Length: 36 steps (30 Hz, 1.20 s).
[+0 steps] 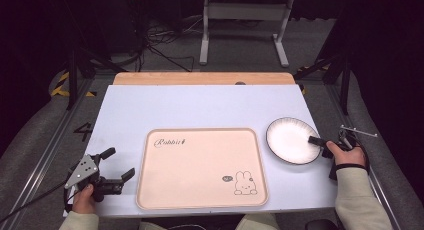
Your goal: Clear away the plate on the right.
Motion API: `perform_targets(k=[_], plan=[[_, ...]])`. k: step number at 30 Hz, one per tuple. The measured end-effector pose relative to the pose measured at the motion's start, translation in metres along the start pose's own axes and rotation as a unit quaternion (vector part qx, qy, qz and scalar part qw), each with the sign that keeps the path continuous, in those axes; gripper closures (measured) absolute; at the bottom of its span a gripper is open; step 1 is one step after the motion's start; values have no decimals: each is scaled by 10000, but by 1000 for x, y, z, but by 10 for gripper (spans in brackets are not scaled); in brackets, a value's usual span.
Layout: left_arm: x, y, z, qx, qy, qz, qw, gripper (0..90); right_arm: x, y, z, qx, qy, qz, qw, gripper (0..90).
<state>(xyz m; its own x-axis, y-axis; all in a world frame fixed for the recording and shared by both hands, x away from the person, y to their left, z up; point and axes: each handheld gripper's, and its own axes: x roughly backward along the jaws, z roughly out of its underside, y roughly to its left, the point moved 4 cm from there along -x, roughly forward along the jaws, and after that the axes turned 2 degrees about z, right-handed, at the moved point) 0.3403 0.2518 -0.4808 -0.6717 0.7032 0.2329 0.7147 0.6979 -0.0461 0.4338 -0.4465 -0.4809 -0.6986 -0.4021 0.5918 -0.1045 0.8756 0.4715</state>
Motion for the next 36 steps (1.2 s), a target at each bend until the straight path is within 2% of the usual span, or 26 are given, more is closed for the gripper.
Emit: perform_targets(k=[6, 19, 28, 33, 36], plan=[[0, 0, 0, 3, 10, 7, 10000, 2, 1, 0, 0, -264, 23, -40, 9996, 794], [0, 0, 0, 18, 10, 2, 10000, 2, 4, -1, -1, -521, -55, -118, 9986, 828], [0, 0, 0, 1, 8, -4, 10000, 2, 9, 10, -7, -281, -294, -39, 9992, 841], [0, 0, 0, 17, 10, -9, 10000, 2, 8, 12, -8, -365, -382, -43, 9986, 847], [0, 0, 0, 29, 18, -30, 10000, 2, 11, 15, -11, -262, -449, -14, 9986, 847]])
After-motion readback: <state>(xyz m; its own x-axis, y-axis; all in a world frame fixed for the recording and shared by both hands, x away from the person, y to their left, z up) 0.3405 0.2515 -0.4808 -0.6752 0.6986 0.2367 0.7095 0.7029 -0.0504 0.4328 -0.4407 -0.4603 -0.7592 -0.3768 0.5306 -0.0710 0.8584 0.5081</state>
